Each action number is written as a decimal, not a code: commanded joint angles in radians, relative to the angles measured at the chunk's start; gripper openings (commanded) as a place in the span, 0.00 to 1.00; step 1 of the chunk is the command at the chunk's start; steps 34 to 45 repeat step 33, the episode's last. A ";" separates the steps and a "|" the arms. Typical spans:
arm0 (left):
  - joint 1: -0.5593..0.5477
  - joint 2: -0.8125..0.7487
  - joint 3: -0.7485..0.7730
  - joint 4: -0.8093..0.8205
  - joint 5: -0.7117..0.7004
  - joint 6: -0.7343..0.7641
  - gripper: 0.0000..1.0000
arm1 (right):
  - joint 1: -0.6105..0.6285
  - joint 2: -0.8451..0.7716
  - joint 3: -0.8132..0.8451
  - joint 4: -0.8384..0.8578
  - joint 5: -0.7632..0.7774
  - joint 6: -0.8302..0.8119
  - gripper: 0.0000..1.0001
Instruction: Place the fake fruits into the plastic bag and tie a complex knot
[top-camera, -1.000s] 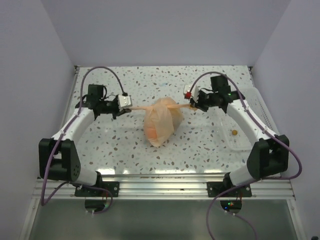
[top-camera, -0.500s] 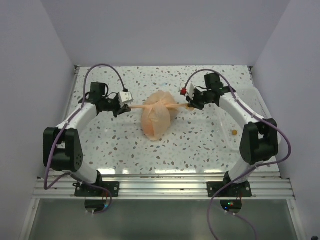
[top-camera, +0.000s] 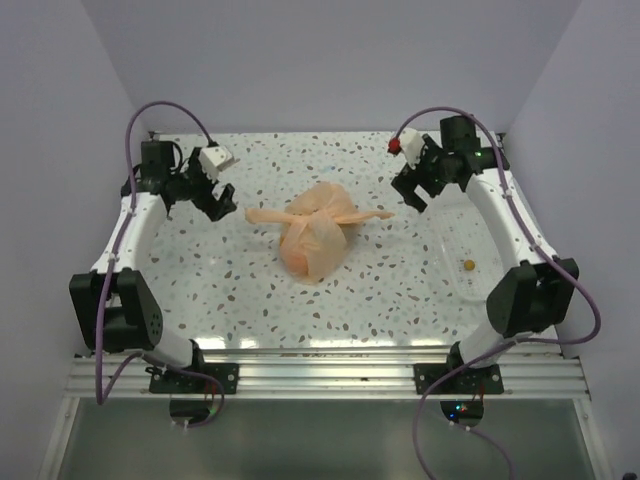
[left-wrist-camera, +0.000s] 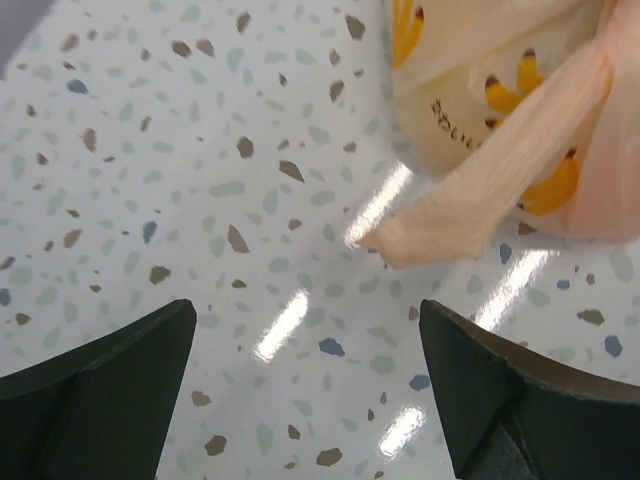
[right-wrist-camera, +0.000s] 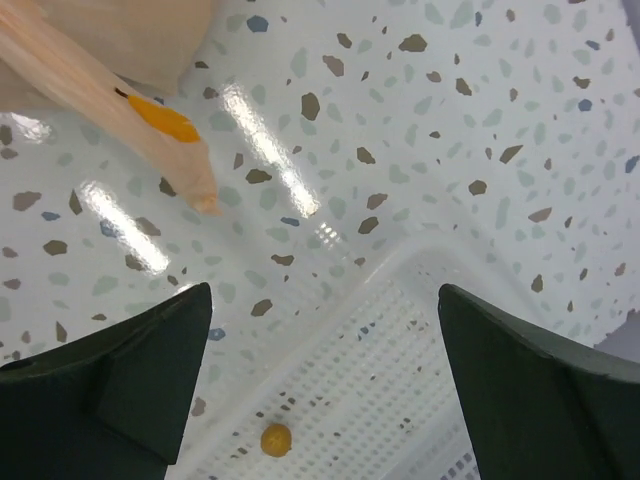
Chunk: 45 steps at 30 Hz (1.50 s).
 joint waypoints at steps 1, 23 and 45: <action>-0.003 -0.064 0.179 -0.094 -0.001 -0.172 1.00 | 0.005 -0.129 0.105 -0.108 -0.022 0.117 0.99; -0.145 0.014 0.091 0.236 -0.418 -0.630 1.00 | -0.007 -0.043 -0.098 0.260 -0.048 0.864 0.98; -0.156 0.043 0.127 0.224 -0.432 -0.641 1.00 | -0.006 -0.058 -0.115 0.278 -0.053 0.860 0.99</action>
